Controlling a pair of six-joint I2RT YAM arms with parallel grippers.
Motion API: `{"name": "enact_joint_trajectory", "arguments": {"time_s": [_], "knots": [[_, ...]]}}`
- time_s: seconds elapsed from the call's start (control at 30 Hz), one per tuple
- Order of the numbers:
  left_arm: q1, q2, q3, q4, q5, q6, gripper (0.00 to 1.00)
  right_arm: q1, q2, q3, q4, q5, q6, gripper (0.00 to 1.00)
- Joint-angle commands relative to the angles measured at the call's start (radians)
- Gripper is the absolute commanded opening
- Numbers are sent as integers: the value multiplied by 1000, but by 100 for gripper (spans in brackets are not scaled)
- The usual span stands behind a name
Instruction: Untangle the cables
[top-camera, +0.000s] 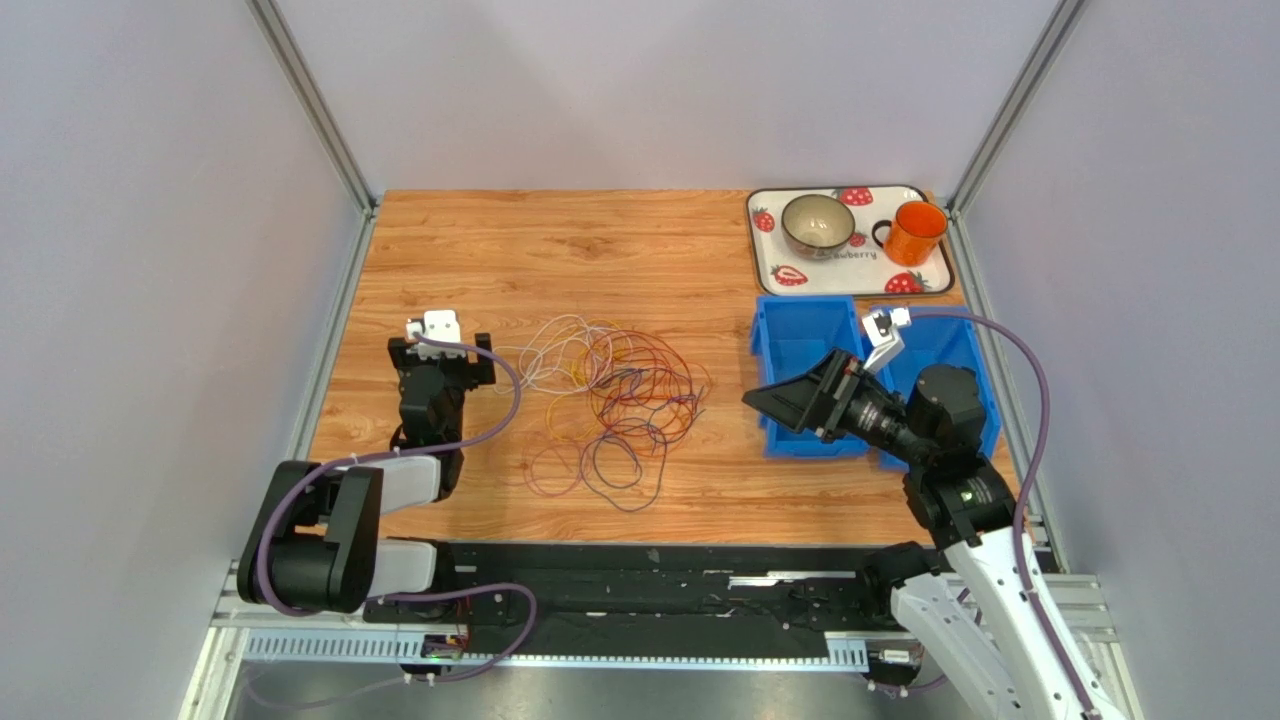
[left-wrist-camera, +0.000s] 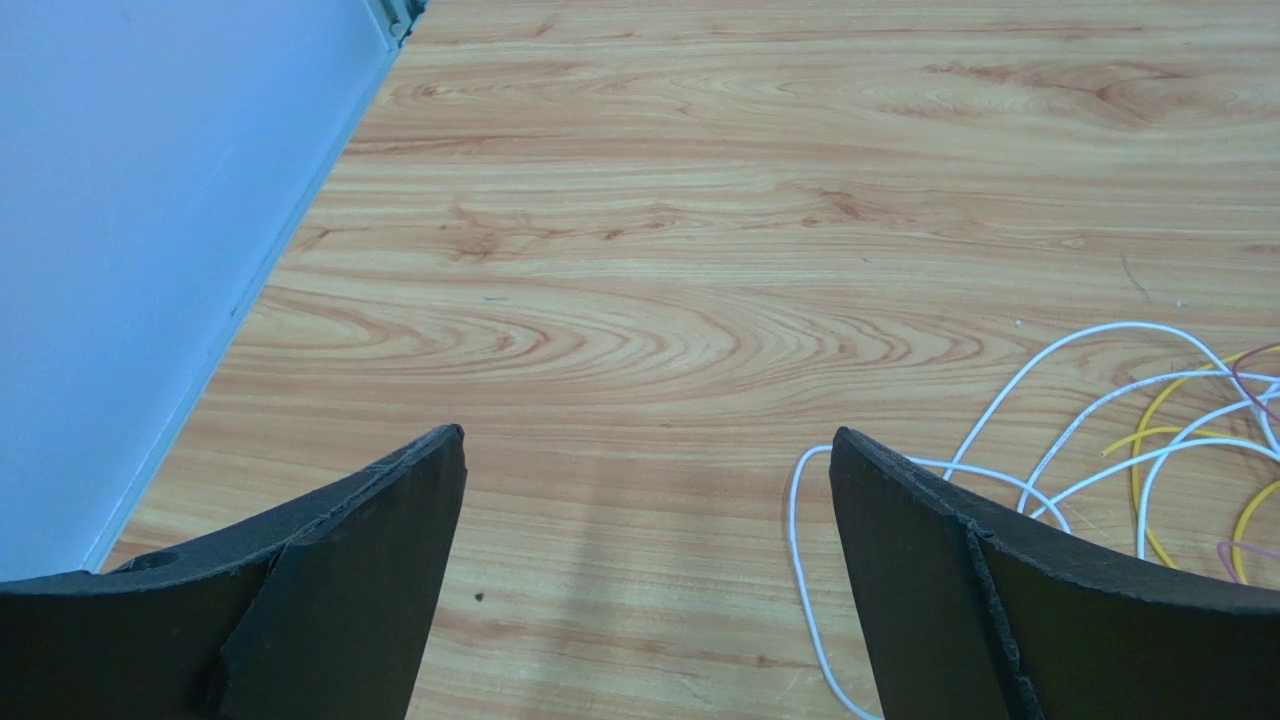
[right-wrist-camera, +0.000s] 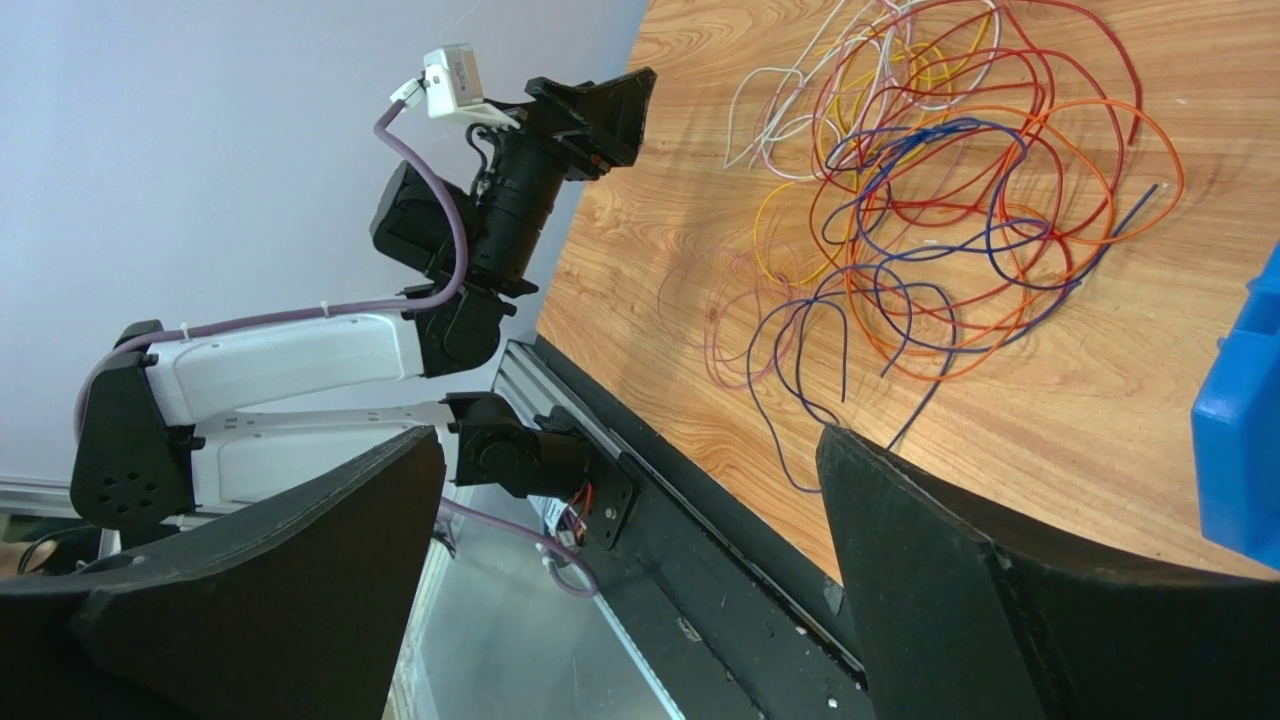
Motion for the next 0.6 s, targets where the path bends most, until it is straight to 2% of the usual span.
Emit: {"name": "enact_joint_trajectory", "arguments": {"time_s": [0.0,0.27,0.47,0.57], "knots": [[6,-6,23,37,5,-17,99,4,-83,30,-90,56,15,100],[6,-6,24,39,3,-15,99,3,-167,17,-231,133,8,99],[6,-6,24,37,5,-17,99,4,-137,134,-345,159,-75,99],[6,-6,24,37,5,-17,99,4,-97,246,-443,194,-110,100]]}}
